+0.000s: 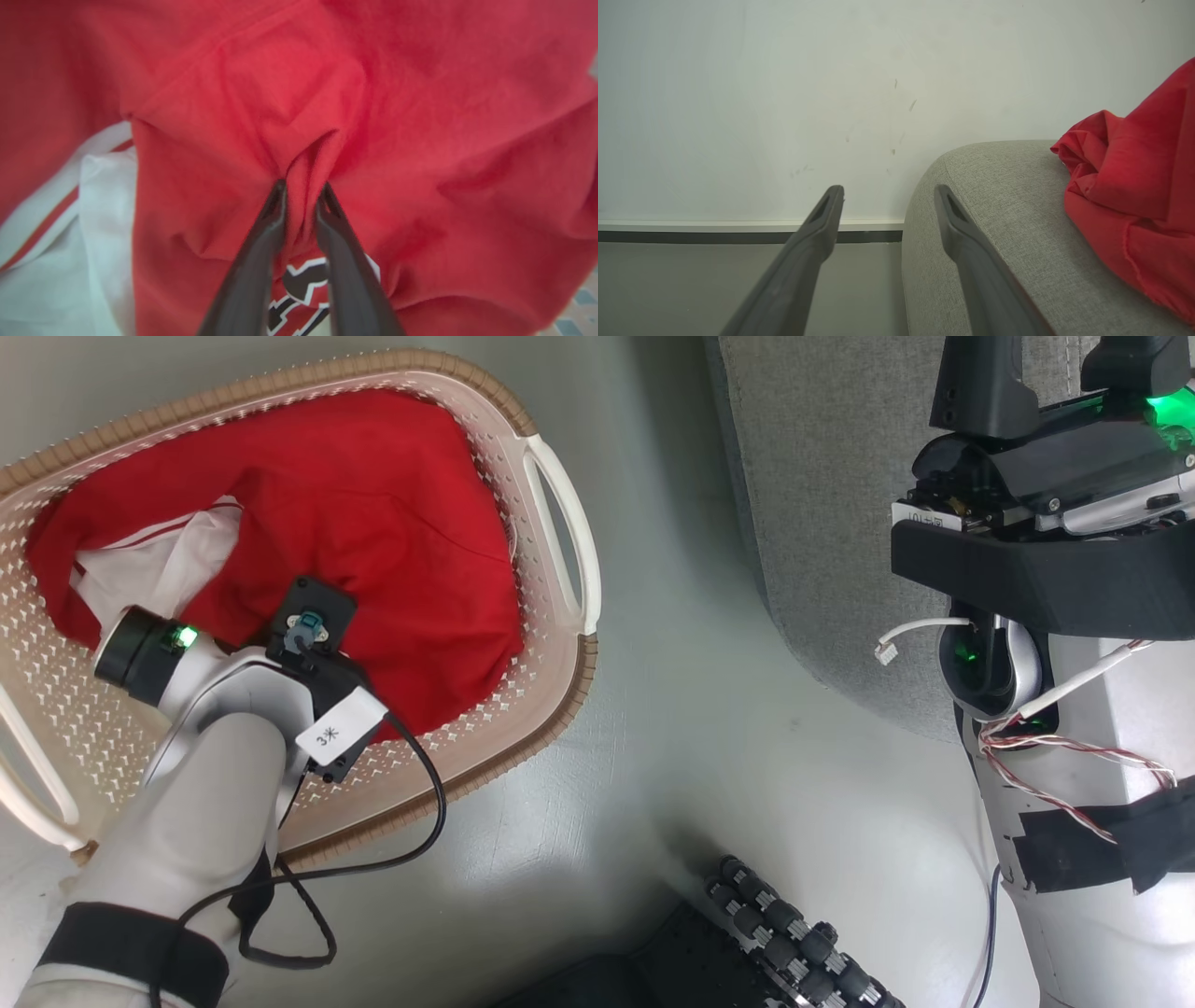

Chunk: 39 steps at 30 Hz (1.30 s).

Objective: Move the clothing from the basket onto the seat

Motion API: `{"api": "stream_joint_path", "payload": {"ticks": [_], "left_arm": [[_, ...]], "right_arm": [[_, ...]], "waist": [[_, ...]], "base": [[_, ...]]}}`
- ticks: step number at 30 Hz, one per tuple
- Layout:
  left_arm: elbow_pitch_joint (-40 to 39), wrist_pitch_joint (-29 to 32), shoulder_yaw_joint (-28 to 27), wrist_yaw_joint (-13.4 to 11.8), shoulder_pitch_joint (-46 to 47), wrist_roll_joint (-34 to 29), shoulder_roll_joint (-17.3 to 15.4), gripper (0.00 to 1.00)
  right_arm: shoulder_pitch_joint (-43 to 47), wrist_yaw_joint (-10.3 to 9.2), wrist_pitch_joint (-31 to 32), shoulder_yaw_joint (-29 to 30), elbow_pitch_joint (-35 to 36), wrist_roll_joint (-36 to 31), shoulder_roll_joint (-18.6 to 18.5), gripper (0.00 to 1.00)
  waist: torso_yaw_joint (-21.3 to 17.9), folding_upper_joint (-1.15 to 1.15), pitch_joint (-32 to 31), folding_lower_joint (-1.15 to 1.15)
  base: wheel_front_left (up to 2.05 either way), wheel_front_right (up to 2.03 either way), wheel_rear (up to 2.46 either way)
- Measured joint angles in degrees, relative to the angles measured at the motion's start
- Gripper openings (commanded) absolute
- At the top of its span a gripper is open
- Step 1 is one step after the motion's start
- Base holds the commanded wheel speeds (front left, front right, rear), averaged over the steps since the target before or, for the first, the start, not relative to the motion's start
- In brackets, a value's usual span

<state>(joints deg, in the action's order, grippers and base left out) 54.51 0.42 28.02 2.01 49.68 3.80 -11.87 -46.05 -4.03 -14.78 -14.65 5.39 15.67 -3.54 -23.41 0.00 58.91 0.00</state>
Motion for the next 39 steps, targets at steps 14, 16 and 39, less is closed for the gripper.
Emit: {"api": "stream_joint_path", "payload": {"ticks": [14, 16, 39], "left_arm": [[1.0, -3.9, -1.3, 0.5, 0.9, 1.2, 1.0, 0.0], [0.7, -5.2, -1.6, 0.6, 0.9, 2.0, 0.9, 0.0], [-6.5, -14.2, -1.6, 3.6, -2.1, 7.0, 7.0, 0.0]], "right_arm": [[0.4, 0.53, 0.0, 0.2, -1.0, 0.0, 0.1, 1.0], [-0.1, 0.77, 0.0, -0.3, -1.9, 0.0, 0.2, 1.0], [3.8, 3.02, 0.0, 1.0, -11.9, -2.2, -2.5, 1.0]], "waist": [[0.2, 0.0, -0.4, 0.0], [0.2, 0.0, -0.6, 0.0], [7.9, 0.0, -13.9, 0.0]], "base": [[0.0, 0.0, 0.0], [0.0, 0.0, 0.0], [0.0, 0.0, 0.0]]}}
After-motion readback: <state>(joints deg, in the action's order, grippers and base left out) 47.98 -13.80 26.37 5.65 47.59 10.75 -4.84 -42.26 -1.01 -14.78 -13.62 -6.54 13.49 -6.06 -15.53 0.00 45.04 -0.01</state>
